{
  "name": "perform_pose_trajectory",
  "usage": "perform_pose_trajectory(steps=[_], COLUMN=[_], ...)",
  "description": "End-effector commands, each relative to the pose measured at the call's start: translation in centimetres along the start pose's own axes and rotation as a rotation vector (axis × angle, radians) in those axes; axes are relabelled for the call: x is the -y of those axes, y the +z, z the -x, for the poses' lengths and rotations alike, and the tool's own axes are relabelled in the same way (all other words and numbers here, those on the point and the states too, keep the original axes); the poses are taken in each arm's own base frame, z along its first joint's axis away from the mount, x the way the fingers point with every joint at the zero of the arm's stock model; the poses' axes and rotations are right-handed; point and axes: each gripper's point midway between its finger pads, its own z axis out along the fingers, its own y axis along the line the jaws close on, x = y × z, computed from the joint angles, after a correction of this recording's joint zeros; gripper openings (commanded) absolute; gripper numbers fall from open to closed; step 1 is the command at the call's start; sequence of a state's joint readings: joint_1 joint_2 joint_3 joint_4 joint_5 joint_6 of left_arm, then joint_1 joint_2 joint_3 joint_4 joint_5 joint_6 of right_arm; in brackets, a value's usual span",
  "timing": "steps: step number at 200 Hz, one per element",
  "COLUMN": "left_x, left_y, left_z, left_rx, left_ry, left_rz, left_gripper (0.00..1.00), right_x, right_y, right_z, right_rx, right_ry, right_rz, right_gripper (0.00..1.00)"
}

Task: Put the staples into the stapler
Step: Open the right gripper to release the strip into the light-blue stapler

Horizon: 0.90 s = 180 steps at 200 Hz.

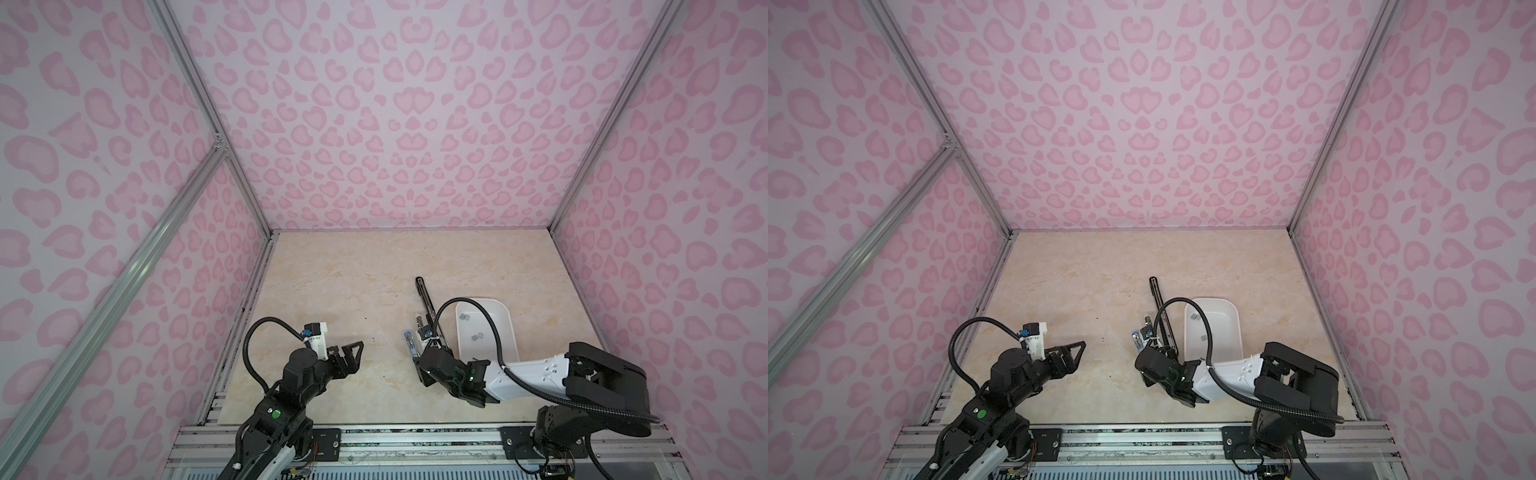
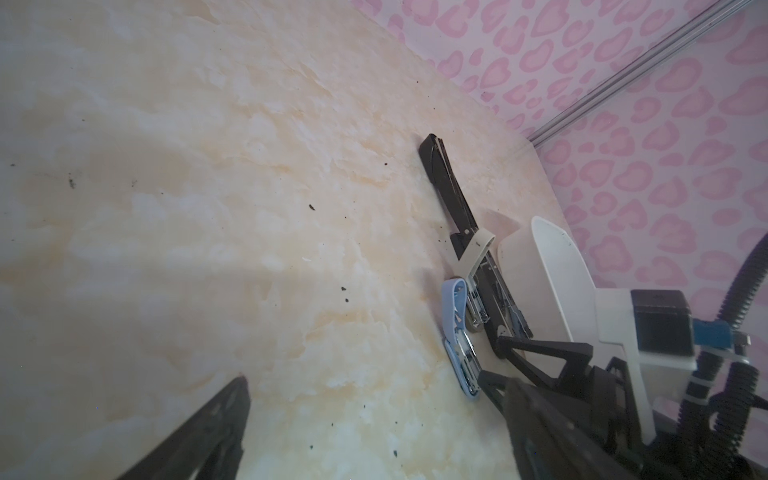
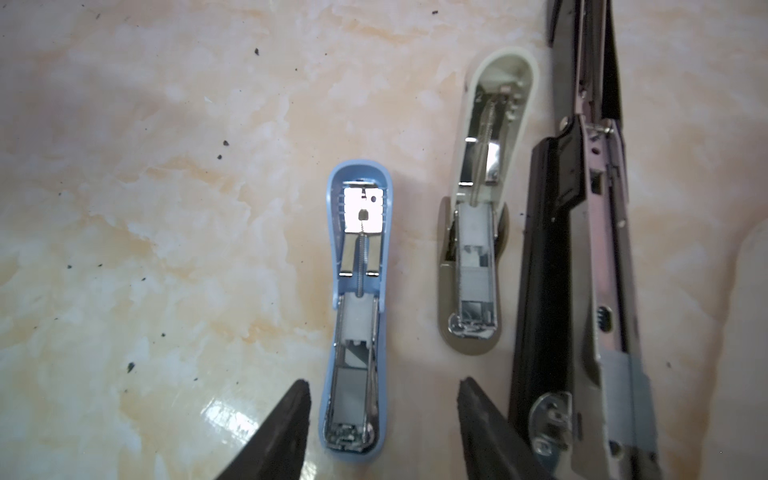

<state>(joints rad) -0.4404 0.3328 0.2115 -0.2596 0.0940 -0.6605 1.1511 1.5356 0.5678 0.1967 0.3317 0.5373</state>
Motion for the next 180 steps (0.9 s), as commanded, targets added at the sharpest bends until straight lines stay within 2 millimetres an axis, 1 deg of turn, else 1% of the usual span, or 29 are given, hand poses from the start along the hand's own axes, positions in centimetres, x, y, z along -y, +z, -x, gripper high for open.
perform_pose_trajectory(steps=[1,24,31,44,64,84,108,121,149,165,180], left_x=[-0.2,-2.2,-2.5,-2.3,-2.9,-2.9,-3.0,-3.1,-3.2,-3.2,-3.2], left_y=[0.0,0.0,0.0,0.0,-0.3,-0.4,-0.4,-0.4,-0.3,-0.3,-0.4], left_z=[0.8,0.4,0.4,0.6,1.0,1.0,1.1,1.0,0.9,0.9,0.9], left_rx=[0.015,0.001,0.005,0.020,0.054,0.068,0.072,0.069,0.060,0.064,0.066], left_ry=[0.043,0.066,0.065,0.071,0.059,0.056,0.050,0.047,0.045,0.044,0.042], left_rz=[0.036,0.141,0.157,0.142,0.168,0.163,0.168,0.175,0.180,0.178,0.175], left_gripper=[0.96,0.96,0.96,0.96,0.96,0.96,0.96,0.96,0.96,0.96,0.96], right_x=[-0.7,-0.7,-0.6,-0.5,-0.3,0.1,0.6,0.6,1.3,1.4,1.4], right_y=[-0.1,0.1,0.2,0.4,0.6,0.9,1.5,1.7,2.1,2.5,3.0], right_z=[0.3,-0.4,-0.7,-1.1,-2.1,-3.1,-4.3,-4.6,-5.6,-6.3,-6.7], right_rx=[0.033,0.024,0.020,0.006,-0.012,-0.020,-0.024,-0.018,-0.017,-0.030,-0.044], right_ry=[-0.013,-0.030,-0.040,-0.053,-0.058,-0.061,-0.064,-0.068,-0.079,-0.094,-0.107], right_rz=[0.034,0.048,0.047,0.041,0.045,0.042,0.031,0.036,0.015,0.011,0.006], right_gripper=[0.66,0.67,0.67,0.67,0.67,0.66,0.62,0.58,0.53,0.52,0.49])
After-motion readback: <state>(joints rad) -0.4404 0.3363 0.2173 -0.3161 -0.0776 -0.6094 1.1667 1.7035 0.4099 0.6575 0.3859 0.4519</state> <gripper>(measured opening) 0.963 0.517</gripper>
